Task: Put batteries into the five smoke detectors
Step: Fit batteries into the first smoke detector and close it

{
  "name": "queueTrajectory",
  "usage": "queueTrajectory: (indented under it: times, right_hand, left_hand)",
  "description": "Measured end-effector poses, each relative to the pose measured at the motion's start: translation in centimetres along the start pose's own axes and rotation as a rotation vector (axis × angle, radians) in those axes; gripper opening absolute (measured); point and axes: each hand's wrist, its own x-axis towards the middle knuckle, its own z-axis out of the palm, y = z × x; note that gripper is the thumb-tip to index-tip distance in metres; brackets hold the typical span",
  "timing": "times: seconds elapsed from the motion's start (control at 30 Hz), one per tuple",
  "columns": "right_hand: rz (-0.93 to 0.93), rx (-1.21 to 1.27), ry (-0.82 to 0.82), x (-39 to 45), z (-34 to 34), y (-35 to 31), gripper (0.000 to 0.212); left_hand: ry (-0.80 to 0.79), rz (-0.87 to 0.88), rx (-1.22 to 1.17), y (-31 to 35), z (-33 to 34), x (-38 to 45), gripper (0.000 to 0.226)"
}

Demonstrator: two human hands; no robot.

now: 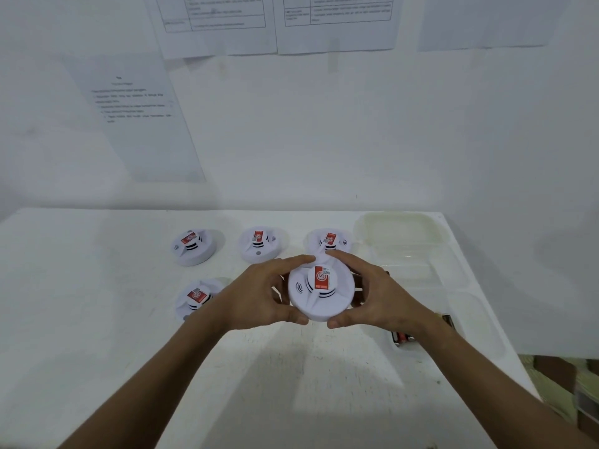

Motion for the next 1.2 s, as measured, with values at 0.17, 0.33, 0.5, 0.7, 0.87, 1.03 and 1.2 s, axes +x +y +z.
queueTrajectory:
  times: [0.17, 0.33, 0.5, 0.7, 0.87, 1.03, 1.2]
  right_hand:
    - [-0.008, -0.001, 0.005, 0.26, 0.34, 0.15, 0.104]
    - [-0.009, -0.005, 0.014, 0.35, 0.6, 0.32, 0.103]
    - [0.001, 0.0, 0.026, 0.3, 0.4, 0.4, 0.105]
    - [-0.009, -0.009, 0.04, 0.51, 0.1, 0.45, 0.107]
    - [-0.014, -0.011, 0.041, 0.72, 0.08, 0.44, 0.106]
    - [-0.01, -0.002, 0.04, 0.87, 0.19, 0.42, 0.106]
    - [-0.017, 0.032, 0.049, 1.04, 0.07, 0.04, 0.104]
  left_hand:
    - [0.022, -0.003, -0.051, -0.68, 0.06, 0.02, 0.086]
    - [0.022, 0.019, -0.033, -0.92, 0.06, 0.17, 0.082]
    - [0.016, 0.02, -0.023, -0.82, -0.01, 0.54, 0.081]
    - [0.023, 0.032, -0.021, -0.6, -0.27, 0.78, 0.08]
    - [0.033, 0.029, -0.021, -0.53, -0.47, 0.82, 0.081]
    - [0.02, 0.031, -0.039, -0.42, -0.66, 0.68, 0.082]
    - [0.027, 0.005, -0.083, -0.17, -0.38, 0.52, 0.1]
